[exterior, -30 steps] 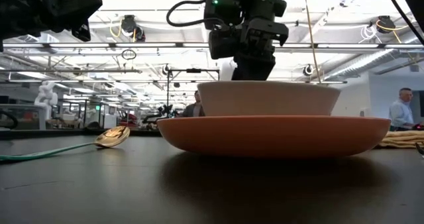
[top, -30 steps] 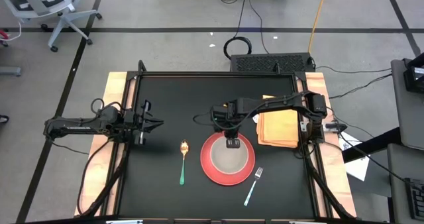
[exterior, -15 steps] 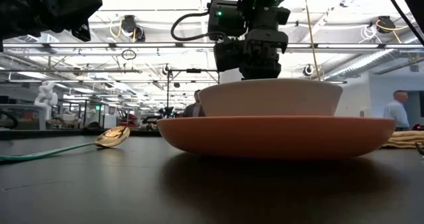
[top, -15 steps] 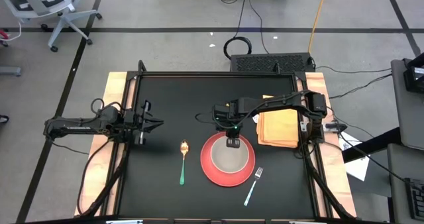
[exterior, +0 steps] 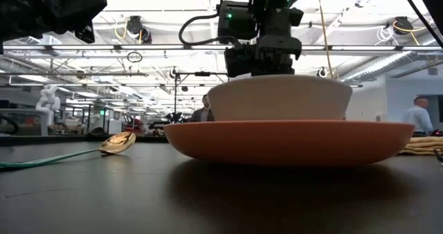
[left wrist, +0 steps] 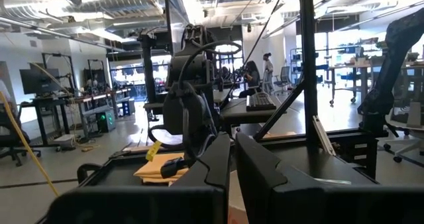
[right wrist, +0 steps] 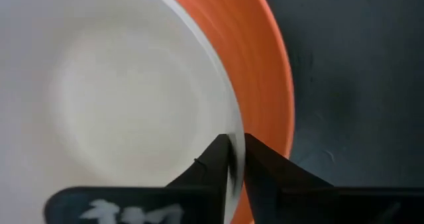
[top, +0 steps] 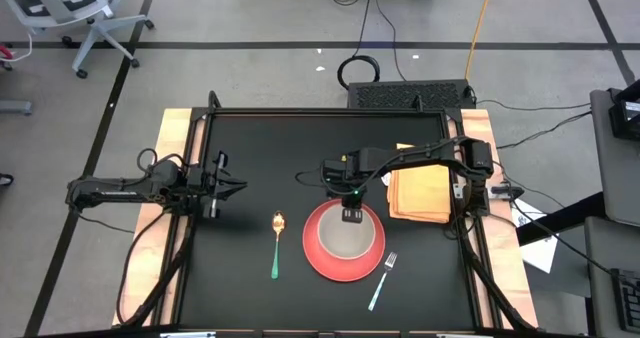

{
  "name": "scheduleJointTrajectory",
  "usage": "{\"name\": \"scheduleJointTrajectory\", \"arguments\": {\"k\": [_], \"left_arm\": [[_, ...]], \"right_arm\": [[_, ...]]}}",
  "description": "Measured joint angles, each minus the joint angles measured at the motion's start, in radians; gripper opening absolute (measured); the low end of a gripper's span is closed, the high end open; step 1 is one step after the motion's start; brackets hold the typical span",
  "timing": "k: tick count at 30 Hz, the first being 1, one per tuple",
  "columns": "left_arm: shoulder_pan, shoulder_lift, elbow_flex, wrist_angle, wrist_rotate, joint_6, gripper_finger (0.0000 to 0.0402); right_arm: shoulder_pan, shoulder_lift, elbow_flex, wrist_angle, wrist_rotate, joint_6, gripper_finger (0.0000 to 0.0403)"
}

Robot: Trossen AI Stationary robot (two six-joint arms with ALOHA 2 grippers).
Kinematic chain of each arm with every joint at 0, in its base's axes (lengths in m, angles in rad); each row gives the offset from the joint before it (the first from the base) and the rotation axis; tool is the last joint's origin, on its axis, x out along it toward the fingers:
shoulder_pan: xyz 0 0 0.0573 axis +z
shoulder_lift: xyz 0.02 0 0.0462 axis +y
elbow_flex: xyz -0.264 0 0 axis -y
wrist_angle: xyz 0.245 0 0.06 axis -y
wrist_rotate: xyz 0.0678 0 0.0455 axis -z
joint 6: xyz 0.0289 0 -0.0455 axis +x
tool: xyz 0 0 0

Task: Set table place
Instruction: Put the white bowl on the orange plate

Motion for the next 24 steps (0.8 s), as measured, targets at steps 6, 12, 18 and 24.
{"name": "scheduleJointTrajectory", "arguments": {"k": [6,12,18,24], "left_arm": [[0.000,0.000,0.000,0.000,0.000,-0.001,0.0031],[0.000,0.000,0.000,-0.001,0.000,-0.002,0.0031],[0.000,0.000,0.000,-0.006,0.000,-0.002,0.0031],[0.000,0.000,0.000,-0.006,0.000,-0.002,0.0031]], "right_arm": [[0.000,0.000,0.000,0.002,-0.002,0.008,0.0058],[0.000,0.000,0.000,0.004,-0.013,-0.013,0.0061],[0.000,-0.002,0.000,0.000,-0.016,-0.026,0.0062],[-0.001,-0.007,0.000,-0.001,-0.016,-0.041,0.0066]]}}
